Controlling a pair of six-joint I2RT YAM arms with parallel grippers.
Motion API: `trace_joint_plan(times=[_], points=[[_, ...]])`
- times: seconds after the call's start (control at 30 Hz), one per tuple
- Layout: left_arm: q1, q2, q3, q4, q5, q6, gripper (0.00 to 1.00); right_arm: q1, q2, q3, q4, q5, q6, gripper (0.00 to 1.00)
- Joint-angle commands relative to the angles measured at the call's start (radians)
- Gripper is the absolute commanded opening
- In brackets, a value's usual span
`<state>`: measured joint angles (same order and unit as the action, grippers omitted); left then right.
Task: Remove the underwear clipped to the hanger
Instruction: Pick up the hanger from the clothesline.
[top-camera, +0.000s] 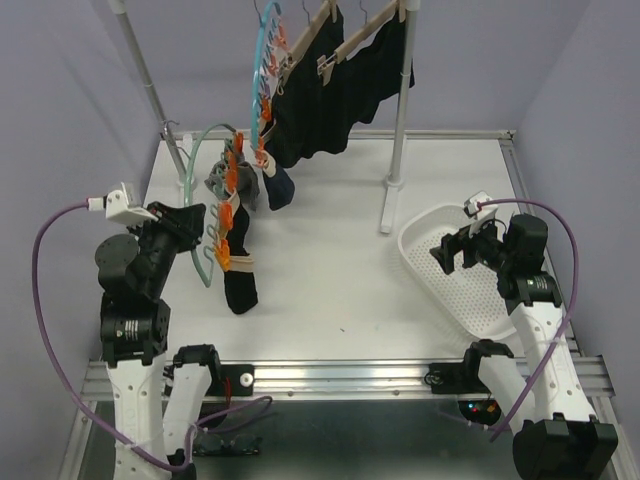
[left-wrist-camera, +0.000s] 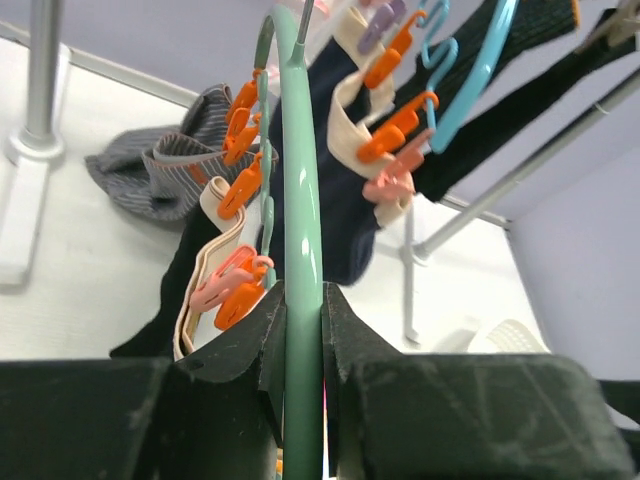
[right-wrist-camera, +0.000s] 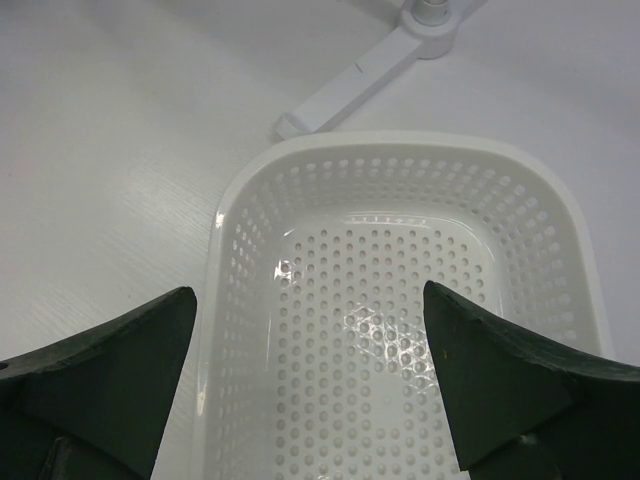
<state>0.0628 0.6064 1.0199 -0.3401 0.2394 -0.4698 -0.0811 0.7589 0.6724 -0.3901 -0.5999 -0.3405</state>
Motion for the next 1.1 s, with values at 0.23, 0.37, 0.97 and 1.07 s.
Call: trace_joint_plan(times=[0.23, 0.37, 0.97, 1.07], points=[[0.003, -0.267, -0.179, 0.079, 0.143, -0.223, 0.00, 0.001, -0.023, -0.005, 0.011, -0.021, -0.023, 1.00], [0.005, -0.318, -0.175, 0.001, 0.152, -0.243, 0.00, 0.001, -0.029, -0.007, 0.008, -0.024, -0.028, 1.00], [0.003, -0.401, -0.086, -0.176, 0.441, -0.116, 0.00, 0.001, -0.046, -0.007, 0.005, -0.049, -0.038, 1.00], [0.003, -0.424, -0.138, -0.079, 0.506, -0.153, 0.00, 0.001, -0.047, -0.008, 0.005, -0.054, -0.038, 1.00]])
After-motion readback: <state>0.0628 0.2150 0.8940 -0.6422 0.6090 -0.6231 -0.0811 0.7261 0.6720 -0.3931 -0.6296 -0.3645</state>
